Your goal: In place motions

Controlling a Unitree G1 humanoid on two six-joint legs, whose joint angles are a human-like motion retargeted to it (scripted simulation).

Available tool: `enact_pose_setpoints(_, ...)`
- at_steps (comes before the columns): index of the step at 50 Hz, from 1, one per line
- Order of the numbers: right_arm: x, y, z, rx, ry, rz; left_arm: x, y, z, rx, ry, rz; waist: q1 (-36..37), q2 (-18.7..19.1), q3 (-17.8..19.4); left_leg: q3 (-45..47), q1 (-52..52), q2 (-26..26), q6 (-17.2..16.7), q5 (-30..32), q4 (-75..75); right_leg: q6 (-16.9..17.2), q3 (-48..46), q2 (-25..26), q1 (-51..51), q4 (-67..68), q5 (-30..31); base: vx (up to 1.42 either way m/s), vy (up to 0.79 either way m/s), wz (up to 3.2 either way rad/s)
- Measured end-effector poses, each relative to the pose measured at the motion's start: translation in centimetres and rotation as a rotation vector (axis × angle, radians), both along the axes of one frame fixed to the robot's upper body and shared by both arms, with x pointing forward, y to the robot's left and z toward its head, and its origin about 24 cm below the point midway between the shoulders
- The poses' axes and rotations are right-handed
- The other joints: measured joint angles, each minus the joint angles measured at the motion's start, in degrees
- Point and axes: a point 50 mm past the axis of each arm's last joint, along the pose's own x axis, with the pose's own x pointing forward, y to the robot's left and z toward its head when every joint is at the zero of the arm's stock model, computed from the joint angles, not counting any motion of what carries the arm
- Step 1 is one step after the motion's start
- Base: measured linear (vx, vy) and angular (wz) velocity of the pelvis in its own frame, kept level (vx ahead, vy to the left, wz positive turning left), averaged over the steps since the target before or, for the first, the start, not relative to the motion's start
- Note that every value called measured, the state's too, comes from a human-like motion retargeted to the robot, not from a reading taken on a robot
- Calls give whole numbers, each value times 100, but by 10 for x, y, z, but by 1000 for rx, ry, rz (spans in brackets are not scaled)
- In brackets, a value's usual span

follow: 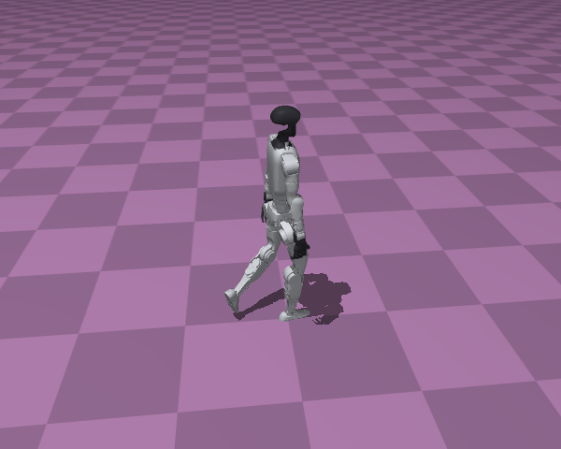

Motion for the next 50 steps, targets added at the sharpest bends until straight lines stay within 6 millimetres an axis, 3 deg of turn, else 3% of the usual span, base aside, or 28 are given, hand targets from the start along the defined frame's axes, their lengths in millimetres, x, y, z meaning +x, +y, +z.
enact_pose_setpoints(2,16,5,2,9,-38,55,6,4,0,23,-14,-33,182,-116,141,663,-334,546,476,-870,786,-64,64,-26,341,7,-237,-1,-1,13)
enact_pose_setpoints(5,43,15,6,30,-115,182,12,8,0,52,-50,-46,451,-98,225,877,-1249,792,486,-1428,1152,-167,-324,-7,775,-239,-424,-8,-4,1)
enact_pose_setpoints(10,78,33,16,74,-266,321,-4,4,0,54,-7,12,1018,117,156,697,-2444,533,-402,-1450,-943,-437,-345,494,1343,-584,-766,-6,-6,-36)
enact_pose_setpoints(15,95,42,22,92,-333,308,-31,-6,3,31,95,101,1623,407,167,754,-2839,816,-940,-1577,-4083,-659,-59,975,2012,-573,-1278,-3,-9,-82)
enact_pose_setpoints(17,90,43,19,95,-312,280,-45,-9,5,25,150,119,1758,323,120,691,-2855,775,-1211,-1838,-4629,-692,5,855,2200,-419,-1376,10,-10,-59)
enact_pose_setpoints(20,67,39,11,88,-219,240,-66,-9,11,38,240,135,1817,399,-49,266,-2893,840,-846,-1789,-4123,-765,27,908,2459,-78,-1105,17,-7,-28)
enact_pose_setpoints(23,25,27,1,50,-59,175,-77,-10,13,57,292,149,1954,630,-232,-394,-2674,935,-789,-1324,-3794,-918,-109,916,2449,776,112,24,-5,-21)
enact_pose_setpoints(25,-11,19,-3,12,65,129,-80,-9,14,55,284,167,1855,727,-215,-576,-2337,916,-620,-1724,-3499,-1165,-417,747,2232,1936,998,32,-2,31)
enact_pose_setpoints(27,-34,14,-4,-24,155,104,-73,-6,13,51,249,192,1580,762,-11,-703,-1887,843,-600,-2076,-3413,-1434,-674,520,1802,3430,1091,15,3,62)
enact_pose_setpoints(30,-48,4,-2,-58,228,62,-40,4,8,69,175,196,1470,761,214,-537,-1218,424,-375,-2442,-3702,-1442,-855,-54,1052,4916,104,-9,12,16)
enact_pose_setpoints(33,-56,9,-4,-23,212,21,1,22,7,123,84,147,1181,843,250,-813,-960,541,-505,-2568,-3926,-1442,-1092,511,337,4675,160,-22,-21,75)
enact_pose_setpoints(35,-59,11,-5,-14,178,3,37,35,9,149,-18,81,837,852,259,-835,-788,646,-606,-2711,-4024,-1114,-1087,1062,-190,3911,415,-19,-20,138)
enact_pose_setpoints(37,-63,8,-5,-33,162,2,66,41,11,152,-106,22,555,730,266,-925,-594,415,-556,-2881,-4100,-637,-868,1185,-518,3054,524,-8,-1,124)
enact_pose_setpoints(42,-75,3,-3,-80,191,12,135,52,26,190,-333,-96,110,111,368,-1059,218,-494,-354,-3475,-4259,301,-479,621,-913,-72,845,-7,6,56)
enact_pose_setpoints(46,-86,1,-2,-77,248,-13,151,51,31,200,-408,-135,59,76,288,-898,850,-593,-418,-3721,-4294,855,-785,479,-1094,-1169,384,6,11,-11)
enact_pose_setpoints(47,-89,-1,-1,-76,264,-24,149,50,30,192,-405,-140,3,91,212,-918,970,-605,-461,-3674,-4233,770,-862,456,-1121,-1111,333,15,15,13)
enact_pose_setpoints(48,-90,-1,-1,-75,275,-35,143,48,28,181,-390,-141,-82,132,114,-998,1012,-595,-501,-3536,-4137,397,-792,474,-1186,-863,434,13,13,18)
enact_pose_setpoints(50,-92,-2,0,-76,287,-59,130,43,22,160,-347,-136,-179,150,-68,-1015,1073,-612,-578,-3149,-3951,215,-1035,369,-1211,-635,805,16,12,14)
